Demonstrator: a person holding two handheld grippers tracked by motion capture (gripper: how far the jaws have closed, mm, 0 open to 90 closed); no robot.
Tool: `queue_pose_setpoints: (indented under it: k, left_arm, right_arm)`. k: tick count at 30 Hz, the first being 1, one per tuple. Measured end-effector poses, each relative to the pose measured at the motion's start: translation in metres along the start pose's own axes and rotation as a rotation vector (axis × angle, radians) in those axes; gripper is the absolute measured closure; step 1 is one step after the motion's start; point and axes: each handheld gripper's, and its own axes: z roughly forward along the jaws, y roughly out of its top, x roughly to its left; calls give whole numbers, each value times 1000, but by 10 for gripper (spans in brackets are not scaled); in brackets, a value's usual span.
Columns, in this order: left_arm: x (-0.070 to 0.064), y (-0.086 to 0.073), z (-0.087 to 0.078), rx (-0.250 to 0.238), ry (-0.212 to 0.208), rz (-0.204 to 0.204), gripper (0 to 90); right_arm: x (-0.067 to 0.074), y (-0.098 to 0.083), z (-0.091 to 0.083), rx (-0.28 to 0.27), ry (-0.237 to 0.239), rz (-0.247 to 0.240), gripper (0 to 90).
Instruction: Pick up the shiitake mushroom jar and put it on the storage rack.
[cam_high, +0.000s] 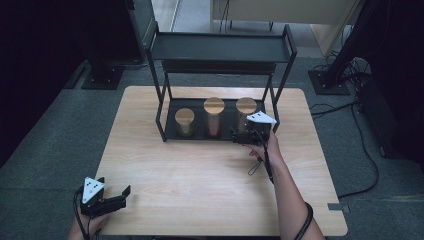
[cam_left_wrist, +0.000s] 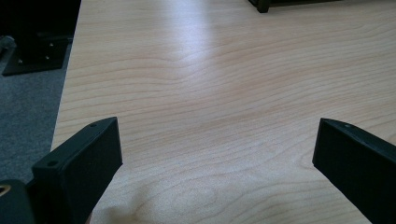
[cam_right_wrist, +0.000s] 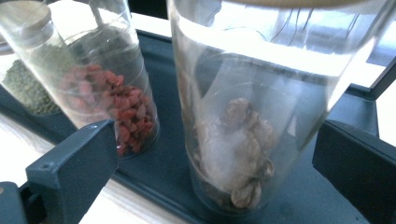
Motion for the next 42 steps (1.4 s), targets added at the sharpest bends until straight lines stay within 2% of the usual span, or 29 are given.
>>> queue_pose_setpoints:
  k: [23,28,42]
  left_arm:
    - [0,0,0,2,-1,2,15]
    - [0,0,0,3,1,3,15]
    - [0,0,1,7,4,2,15]
  right_arm:
    - [5,-30,-15,16,19,-29,0]
    - [2,-38,-19,21,13,-40,0]
    - [-8,-59,-28,33,-3,-12,0]
